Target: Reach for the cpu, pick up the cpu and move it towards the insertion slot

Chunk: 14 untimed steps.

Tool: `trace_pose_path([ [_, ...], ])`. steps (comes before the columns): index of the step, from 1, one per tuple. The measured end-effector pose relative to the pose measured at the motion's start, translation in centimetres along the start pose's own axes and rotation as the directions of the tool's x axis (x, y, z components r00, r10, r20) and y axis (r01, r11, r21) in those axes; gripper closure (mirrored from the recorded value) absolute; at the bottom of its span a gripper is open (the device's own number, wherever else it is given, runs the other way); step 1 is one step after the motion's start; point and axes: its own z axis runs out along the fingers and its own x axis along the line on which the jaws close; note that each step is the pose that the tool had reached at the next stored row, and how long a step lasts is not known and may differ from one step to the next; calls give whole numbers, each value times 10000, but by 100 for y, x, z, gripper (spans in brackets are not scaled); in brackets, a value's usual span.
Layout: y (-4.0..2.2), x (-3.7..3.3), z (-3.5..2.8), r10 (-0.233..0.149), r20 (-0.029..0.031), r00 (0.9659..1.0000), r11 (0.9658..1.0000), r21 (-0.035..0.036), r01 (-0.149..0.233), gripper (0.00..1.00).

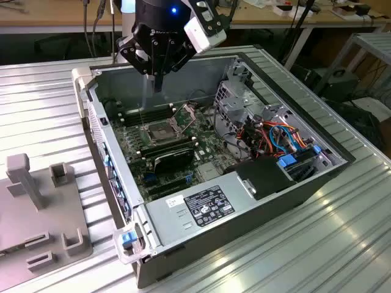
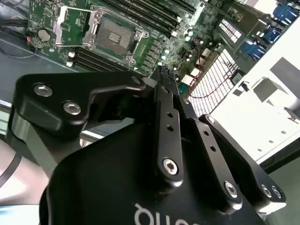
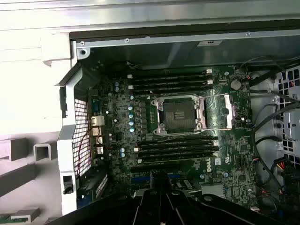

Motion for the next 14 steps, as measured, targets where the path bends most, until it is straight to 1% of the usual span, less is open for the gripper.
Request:
trace_pose_path([
  [7, 0, 6, 0, 1, 1, 10000, 10000, 0, -1, 89],
  [14, -8, 102, -1, 1, -1, 10000, 10000, 0, -1, 89],
])
